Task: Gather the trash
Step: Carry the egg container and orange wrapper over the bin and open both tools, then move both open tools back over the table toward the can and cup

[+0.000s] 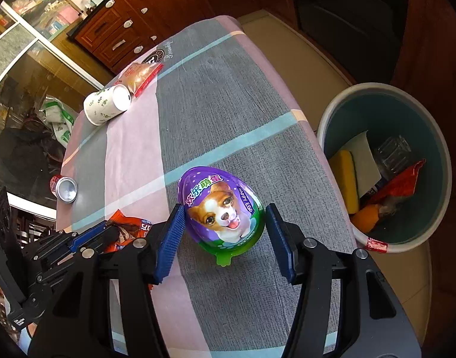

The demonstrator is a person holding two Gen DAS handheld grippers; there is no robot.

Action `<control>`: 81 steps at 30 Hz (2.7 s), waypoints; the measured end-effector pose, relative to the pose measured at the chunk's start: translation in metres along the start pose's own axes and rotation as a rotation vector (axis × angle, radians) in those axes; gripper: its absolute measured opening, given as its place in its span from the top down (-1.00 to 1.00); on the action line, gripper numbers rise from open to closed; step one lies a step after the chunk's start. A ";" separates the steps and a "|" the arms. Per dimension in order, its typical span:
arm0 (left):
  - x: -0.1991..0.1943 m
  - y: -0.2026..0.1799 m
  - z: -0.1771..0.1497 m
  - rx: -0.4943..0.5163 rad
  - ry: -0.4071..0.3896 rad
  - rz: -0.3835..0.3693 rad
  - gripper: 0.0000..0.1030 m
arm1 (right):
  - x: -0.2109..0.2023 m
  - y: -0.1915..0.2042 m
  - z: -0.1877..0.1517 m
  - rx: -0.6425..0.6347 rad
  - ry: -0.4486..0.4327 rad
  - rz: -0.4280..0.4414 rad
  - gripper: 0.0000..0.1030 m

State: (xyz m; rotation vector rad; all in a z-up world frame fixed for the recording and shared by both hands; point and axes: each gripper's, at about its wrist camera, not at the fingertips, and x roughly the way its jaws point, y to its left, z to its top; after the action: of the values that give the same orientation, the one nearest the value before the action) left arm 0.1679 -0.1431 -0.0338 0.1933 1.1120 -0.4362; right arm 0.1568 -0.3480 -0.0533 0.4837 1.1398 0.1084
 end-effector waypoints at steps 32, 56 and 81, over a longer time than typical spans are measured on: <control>0.061 -0.217 0.107 0.305 0.018 -0.135 0.76 | -0.103 -0.203 0.019 0.321 -0.206 -0.066 -0.04; 0.087 -0.203 0.105 0.265 0.064 -0.127 -0.90 | -0.065 -0.209 0.036 0.343 -0.117 -0.061 -0.44; 0.035 -0.136 0.077 0.138 0.004 -0.131 -0.91 | -0.064 -0.147 0.023 0.305 -0.069 -0.123 -0.63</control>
State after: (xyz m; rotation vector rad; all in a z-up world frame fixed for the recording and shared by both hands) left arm 0.1852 -0.3020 -0.0223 0.2437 1.1032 -0.6306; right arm 0.1265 -0.5066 -0.0541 0.6806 1.1203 -0.1905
